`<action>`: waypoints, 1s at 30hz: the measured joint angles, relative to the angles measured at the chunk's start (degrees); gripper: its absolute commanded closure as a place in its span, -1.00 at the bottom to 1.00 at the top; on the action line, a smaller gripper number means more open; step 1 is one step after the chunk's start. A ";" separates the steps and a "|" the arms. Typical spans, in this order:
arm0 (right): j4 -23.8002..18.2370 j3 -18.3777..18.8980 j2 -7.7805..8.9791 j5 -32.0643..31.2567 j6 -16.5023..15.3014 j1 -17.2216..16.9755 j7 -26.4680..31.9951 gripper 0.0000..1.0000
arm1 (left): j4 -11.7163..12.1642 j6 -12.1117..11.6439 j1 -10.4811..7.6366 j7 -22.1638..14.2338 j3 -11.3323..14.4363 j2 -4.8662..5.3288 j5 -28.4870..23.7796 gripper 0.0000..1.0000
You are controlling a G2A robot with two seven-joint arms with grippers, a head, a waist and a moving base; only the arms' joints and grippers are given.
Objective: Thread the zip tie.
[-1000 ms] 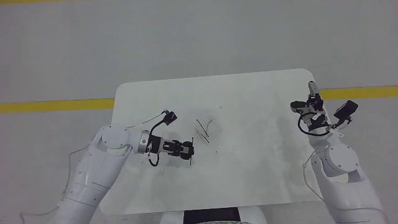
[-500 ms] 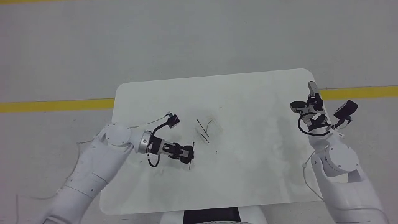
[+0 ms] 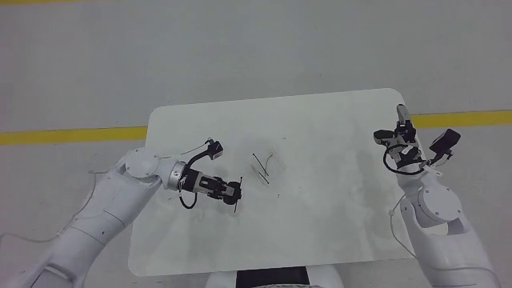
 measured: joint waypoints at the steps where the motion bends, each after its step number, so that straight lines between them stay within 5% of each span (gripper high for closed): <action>1: 0.00 0.00 0.00 0.00 0.00 0.00 0.00 -1.00 | 0.00 0.00 0.00 0.00 0.00 0.00 0.00 1.00; 9: 0.00 0.00 0.00 0.00 0.00 0.00 0.00 -1.00 | -0.79 0.03 -0.16 0.92 0.20 -0.04 0.94 1.00; 21: 0.00 0.00 0.00 0.00 0.00 0.00 0.00 -1.00 | -1.33 0.00 -5.19 0.00 3.97 -0.14 5.67 1.00; 30: 0.00 0.00 0.00 0.00 0.00 0.00 0.00 -1.00 | -1.82 0.00 -6.72 0.00 5.00 0.19 4.32 1.00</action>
